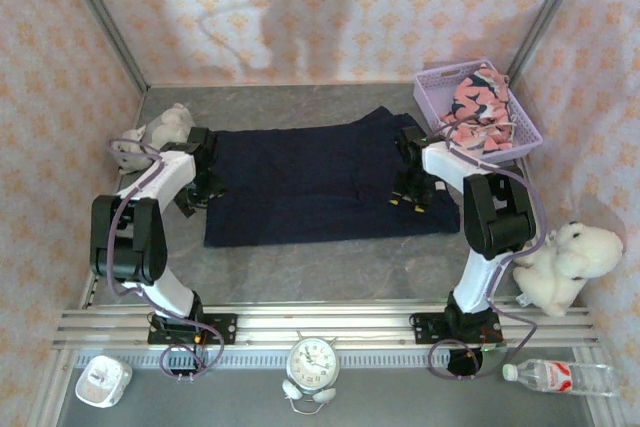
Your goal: Fold and stack the mixed laundry pile
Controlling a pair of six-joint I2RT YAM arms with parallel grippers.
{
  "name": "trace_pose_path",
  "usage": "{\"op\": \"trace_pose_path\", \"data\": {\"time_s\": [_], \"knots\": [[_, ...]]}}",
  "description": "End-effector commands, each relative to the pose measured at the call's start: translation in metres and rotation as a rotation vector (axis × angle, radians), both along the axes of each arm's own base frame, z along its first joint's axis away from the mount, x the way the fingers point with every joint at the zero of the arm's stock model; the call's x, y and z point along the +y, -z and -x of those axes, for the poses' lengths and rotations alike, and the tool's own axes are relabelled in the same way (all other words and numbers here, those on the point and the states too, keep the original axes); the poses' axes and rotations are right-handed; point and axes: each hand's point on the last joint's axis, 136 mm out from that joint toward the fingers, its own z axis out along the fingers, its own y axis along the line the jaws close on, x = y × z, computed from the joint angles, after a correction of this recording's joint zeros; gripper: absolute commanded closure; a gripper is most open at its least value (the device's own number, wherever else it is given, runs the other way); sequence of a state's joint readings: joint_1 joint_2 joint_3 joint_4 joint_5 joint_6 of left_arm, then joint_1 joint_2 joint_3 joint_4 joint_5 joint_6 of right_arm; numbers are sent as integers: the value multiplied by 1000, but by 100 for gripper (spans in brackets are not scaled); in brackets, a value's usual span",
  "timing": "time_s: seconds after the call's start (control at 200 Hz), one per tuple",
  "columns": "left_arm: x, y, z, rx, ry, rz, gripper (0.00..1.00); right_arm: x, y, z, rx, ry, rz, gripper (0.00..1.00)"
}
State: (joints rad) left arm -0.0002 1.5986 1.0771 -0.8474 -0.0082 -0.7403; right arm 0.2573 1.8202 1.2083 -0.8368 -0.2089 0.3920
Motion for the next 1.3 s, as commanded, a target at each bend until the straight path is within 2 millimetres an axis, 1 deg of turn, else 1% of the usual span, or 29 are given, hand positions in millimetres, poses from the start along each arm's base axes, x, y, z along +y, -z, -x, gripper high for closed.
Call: {"op": "trace_pose_path", "data": {"time_s": [0.0,0.075,0.13,0.215,0.28,0.375,0.42,0.475,0.52,0.58,0.69,0.741,0.781,0.841,0.896,0.921,0.941,1.026,1.051,1.086,1.091,1.106,1.146,1.186,1.261,1.296], "knots": [[-5,-17,12,-50,-19,-3,27,-5,-11,-3,-39,-7,31,45],[-27,-18,9,-108,6,59,33,-5,-6,-2,-25,-8,37,45],[-45,-13,6,-133,22,99,37,-6,-1,0,-11,-4,41,45],[-64,6,7,-116,30,115,45,-7,6,5,16,7,47,45],[-73,25,11,-82,16,125,47,-9,10,13,33,17,49,45],[-76,53,27,-13,-22,125,47,-8,16,28,63,23,34,45],[-74,61,38,22,-35,114,47,-7,17,37,79,23,22,45],[-70,66,50,59,-36,88,47,-7,19,49,98,13,18,46],[-65,67,61,88,-33,62,47,-6,21,58,113,4,18,46],[-60,64,78,123,-29,35,47,0,23,74,142,-10,-7,46],[-52,54,106,144,-38,17,46,13,22,103,185,-25,-48,46],[-50,46,115,135,-49,23,44,18,16,109,190,-21,-79,46],[-50,38,116,110,-53,33,42,22,8,108,176,-22,-107,45],[-49,22,108,55,-47,31,38,28,-9,96,127,-40,-132,45],[-48,4,91,-9,-33,20,34,30,-28,76,73,-55,-138,44],[-47,-5,79,-41,-28,17,29,31,-37,65,50,-60,-136,44],[-47,-11,70,-62,-23,16,27,31,-44,56,31,-63,-137,45],[-42,-35,28,-116,-1,28,25,33,-69,13,-59,-57,-143,44],[-39,-36,18,-105,4,23,25,33,-75,-1,-87,-51,-143,44],[-35,-44,-1,-114,10,16,25,31,-81,-19,-121,-38,-136,44],[-34,-45,-4,-115,11,17,25,31,-83,-26,-133,-36,-133,44],[-33,-49,-12,-121,15,16,25,31,-84,-31,-141,-33,-131,44],[-30,-52,-31,-120,29,13,25,29,-91,-53,-176,-21,-119,44],[-27,-59,-54,-145,39,7,25,27,-95,-76,-213,-16,-94,44],[-19,-63,-90,-166,35,0,25,22,-103,-118,-280,-6,-44,44],[-14,-60,-105,-164,22,1,25,18,-105,-137,-308,4,-16,44]]}}
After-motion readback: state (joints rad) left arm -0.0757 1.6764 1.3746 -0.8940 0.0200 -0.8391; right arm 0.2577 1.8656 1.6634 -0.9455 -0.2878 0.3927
